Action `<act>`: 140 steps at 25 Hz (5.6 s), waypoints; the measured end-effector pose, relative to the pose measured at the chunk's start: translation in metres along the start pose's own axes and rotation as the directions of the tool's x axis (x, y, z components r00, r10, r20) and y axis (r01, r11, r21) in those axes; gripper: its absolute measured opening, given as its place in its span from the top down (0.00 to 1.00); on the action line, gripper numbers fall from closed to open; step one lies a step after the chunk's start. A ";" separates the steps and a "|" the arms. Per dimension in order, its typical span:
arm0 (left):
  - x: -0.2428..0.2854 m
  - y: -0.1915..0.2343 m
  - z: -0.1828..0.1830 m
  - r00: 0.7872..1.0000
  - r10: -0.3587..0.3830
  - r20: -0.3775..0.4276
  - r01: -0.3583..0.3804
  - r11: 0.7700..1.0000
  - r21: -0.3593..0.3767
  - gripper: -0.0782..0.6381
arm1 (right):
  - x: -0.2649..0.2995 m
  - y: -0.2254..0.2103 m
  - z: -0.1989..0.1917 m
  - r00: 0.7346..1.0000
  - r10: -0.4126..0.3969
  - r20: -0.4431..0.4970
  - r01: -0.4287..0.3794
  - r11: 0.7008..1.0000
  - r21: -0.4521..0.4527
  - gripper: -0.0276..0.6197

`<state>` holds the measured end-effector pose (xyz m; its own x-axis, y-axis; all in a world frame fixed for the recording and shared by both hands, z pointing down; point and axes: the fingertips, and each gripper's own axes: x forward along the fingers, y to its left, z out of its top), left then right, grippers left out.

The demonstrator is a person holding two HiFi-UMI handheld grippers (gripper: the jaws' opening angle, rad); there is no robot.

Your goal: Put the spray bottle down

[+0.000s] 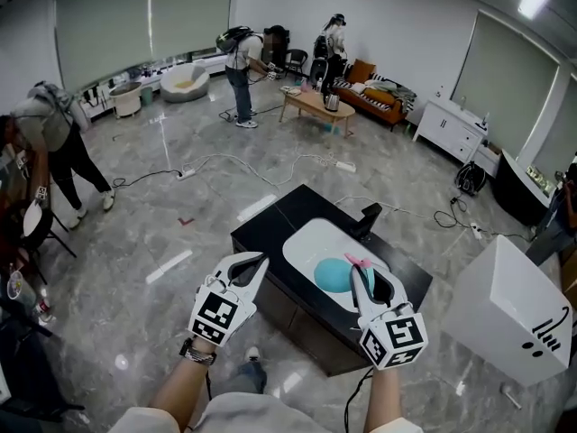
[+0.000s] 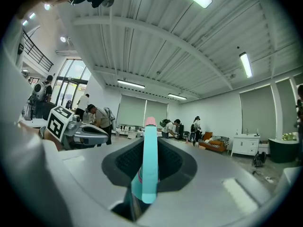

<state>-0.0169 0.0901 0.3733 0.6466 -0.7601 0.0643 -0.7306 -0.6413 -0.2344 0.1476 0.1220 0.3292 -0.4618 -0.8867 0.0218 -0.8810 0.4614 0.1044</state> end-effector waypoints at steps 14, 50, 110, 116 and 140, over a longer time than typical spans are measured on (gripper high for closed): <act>0.095 0.107 -0.007 1.000 -0.021 0.007 0.021 1.000 -0.020 0.89 | 0.130 -0.044 0.010 1.000 -0.016 -0.012 0.016 1.000 -0.002 0.85; 0.257 0.230 -0.068 0.994 -0.095 -0.052 0.090 0.992 -0.090 0.89 | 0.318 -0.151 -0.035 0.991 -0.092 -0.095 0.096 0.994 0.045 0.85; 0.462 0.325 -0.245 0.964 -0.066 -0.258 -0.007 0.962 -0.273 0.89 | 0.628 -0.288 -0.307 0.876 0.093 -0.472 -0.071 0.995 0.064 0.85; 0.458 0.322 -0.250 0.963 -0.068 -0.262 -0.007 0.962 -0.274 0.89 | 0.630 -0.288 -0.312 0.882 0.100 -0.461 -0.070 0.994 0.081 0.85; 0.443 0.321 -0.229 0.968 -0.045 -0.248 -0.023 0.964 -0.264 0.89 | 0.603 -0.298 -0.294 0.909 0.072 -0.410 0.005 0.983 0.183 0.72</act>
<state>-0.0155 -0.4765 0.5486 0.6043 -0.7323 0.3139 -0.7770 -0.6288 0.0287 0.1624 -0.5590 0.6040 -0.4410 -0.7851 0.4349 -0.8872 0.4545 -0.0790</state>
